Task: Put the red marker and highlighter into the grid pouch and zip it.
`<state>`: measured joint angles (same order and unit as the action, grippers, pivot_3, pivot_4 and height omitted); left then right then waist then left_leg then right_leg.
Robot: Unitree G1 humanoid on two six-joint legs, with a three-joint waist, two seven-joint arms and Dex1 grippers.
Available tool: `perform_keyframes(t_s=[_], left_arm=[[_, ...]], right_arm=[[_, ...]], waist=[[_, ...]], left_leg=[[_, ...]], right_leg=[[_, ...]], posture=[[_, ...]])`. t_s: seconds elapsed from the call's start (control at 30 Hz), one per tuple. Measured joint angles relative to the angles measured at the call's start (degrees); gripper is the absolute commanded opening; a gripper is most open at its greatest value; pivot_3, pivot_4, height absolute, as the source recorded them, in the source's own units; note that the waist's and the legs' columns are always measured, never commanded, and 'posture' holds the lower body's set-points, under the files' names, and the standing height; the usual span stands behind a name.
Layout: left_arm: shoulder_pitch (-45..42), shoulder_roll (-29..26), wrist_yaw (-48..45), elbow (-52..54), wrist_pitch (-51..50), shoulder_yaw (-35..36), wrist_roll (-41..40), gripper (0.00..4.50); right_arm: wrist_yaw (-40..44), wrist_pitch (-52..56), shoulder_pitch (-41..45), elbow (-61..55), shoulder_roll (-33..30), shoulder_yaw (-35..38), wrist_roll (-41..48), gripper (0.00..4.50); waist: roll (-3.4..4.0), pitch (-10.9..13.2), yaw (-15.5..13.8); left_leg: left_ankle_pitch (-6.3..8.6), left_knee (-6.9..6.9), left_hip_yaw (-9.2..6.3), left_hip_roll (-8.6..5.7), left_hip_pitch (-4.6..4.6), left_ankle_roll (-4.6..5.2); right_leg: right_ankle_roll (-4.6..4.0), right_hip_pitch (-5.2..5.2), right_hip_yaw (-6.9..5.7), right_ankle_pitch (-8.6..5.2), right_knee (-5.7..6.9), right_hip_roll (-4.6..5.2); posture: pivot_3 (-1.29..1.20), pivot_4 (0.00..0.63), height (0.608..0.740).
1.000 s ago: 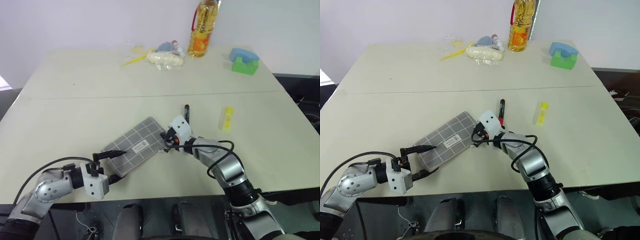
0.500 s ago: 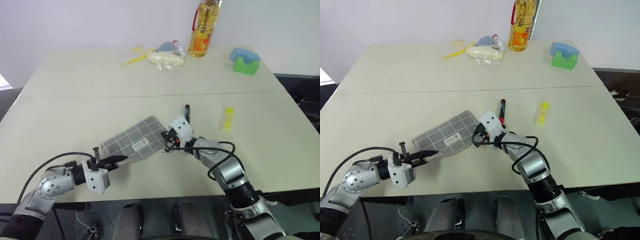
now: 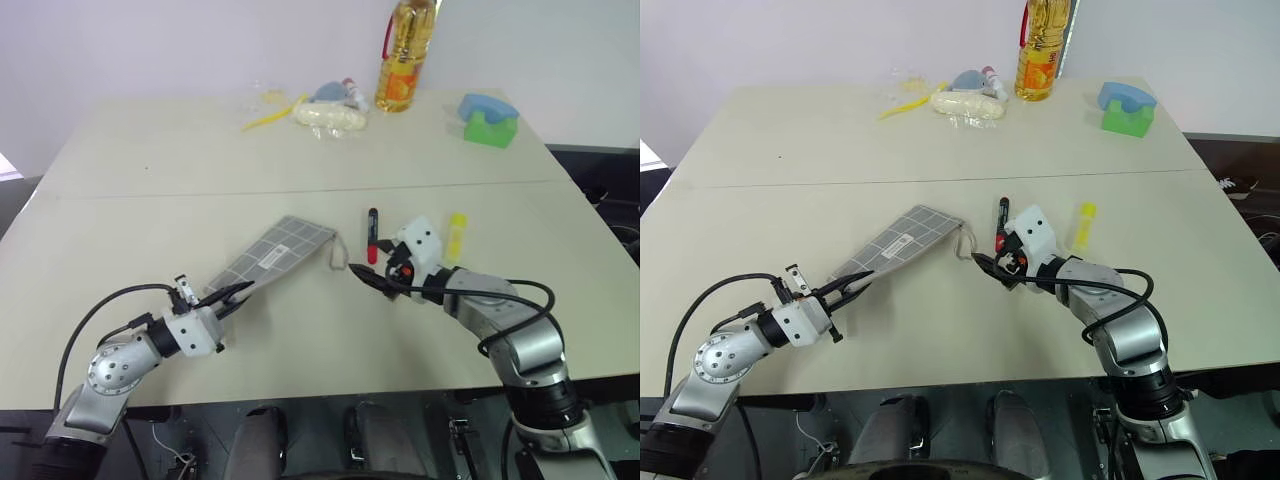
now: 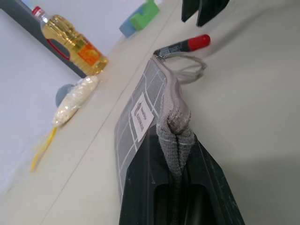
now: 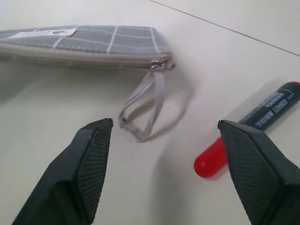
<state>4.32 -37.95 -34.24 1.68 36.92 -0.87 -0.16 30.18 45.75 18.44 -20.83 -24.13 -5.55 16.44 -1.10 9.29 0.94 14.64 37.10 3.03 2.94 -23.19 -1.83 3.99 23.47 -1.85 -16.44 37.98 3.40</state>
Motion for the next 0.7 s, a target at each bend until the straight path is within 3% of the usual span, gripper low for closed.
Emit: perform_keyframes(t_s=[0.27,0.37,0.57,0.7], left_arm=[[-0.27,0.5,-0.17,1.88,-0.49,-0.12,0.07,0.0],[-0.27,0.51,-0.36,2.17,-0.53,-0.12,0.07,0.0],[-0.58,0.79,-0.54,3.53,-1.42,-0.13,-0.01,0.0],[-0.63,0.86,-0.56,3.52,-1.64,-0.13,-0.01,0.0]], right_arm=[[-3.24,0.39,4.27,6.07,3.82,-0.45,-0.49,3.85],[-3.4,-0.16,4.88,8.2,4.55,-0.94,-0.6,3.03],[-3.28,-1.38,5.65,9.22,5.6,-1.67,-0.59,0.06],[-3.27,-1.79,5.67,9.22,5.66,-2.78,-0.87,0.06]], waist=[[0.01,0.0,-0.25],[0.01,0.01,-0.18],[0.02,0.01,-0.13],[0.02,0.01,-0.15]], left_leg=[[0.0,0.0,-0.01,-0.03,-0.08,0.0],[0.0,0.0,-0.01,-0.02,-0.08,0.0],[0.0,-0.01,-0.01,-0.01,-0.08,0.0],[0.0,-0.01,-0.01,-0.01,-0.08,0.0]], right_leg=[[0.0,0.03,0.0,0.0,-0.03,0.03],[0.0,0.04,0.0,0.0,-0.02,0.01],[0.0,0.05,0.0,0.0,-0.02,-0.01],[0.0,0.05,0.0,0.0,-0.02,0.0]], posture=[[0.0,0.15,0.74],[0.0,0.15,0.74],[0.0,0.15,0.74],[0.0,0.15,0.74]])
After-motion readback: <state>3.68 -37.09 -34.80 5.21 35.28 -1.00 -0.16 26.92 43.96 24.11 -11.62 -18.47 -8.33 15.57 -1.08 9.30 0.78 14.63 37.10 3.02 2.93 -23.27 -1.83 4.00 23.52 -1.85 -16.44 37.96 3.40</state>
